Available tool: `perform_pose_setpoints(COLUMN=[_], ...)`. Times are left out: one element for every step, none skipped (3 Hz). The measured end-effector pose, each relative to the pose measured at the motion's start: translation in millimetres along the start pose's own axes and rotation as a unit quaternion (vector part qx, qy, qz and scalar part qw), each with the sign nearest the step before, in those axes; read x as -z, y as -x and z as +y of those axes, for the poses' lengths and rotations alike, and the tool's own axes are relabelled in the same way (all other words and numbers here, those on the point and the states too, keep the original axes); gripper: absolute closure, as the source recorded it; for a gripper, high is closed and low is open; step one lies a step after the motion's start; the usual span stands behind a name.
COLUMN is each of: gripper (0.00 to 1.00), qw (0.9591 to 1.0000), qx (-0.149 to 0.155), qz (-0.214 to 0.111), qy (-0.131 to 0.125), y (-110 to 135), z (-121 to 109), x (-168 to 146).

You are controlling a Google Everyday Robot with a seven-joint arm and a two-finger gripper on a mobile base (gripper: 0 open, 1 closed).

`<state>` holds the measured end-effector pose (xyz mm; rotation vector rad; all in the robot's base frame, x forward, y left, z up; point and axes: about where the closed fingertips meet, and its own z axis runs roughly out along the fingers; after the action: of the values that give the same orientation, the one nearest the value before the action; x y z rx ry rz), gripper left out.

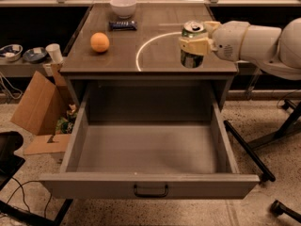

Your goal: Place green can into top drawer

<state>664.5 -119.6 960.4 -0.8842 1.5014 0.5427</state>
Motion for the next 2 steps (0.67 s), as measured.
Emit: perform_pose_setpoints(gripper=[1.0, 1.0], qw=[0.9986, 0.9986], qx=[-0.035, -0.035], qz=[-0.02, -0.02], qy=[0.032, 0.032], y=[-29.2, -29.2], z=[16.6, 16.6], x=[3.7, 3.6])
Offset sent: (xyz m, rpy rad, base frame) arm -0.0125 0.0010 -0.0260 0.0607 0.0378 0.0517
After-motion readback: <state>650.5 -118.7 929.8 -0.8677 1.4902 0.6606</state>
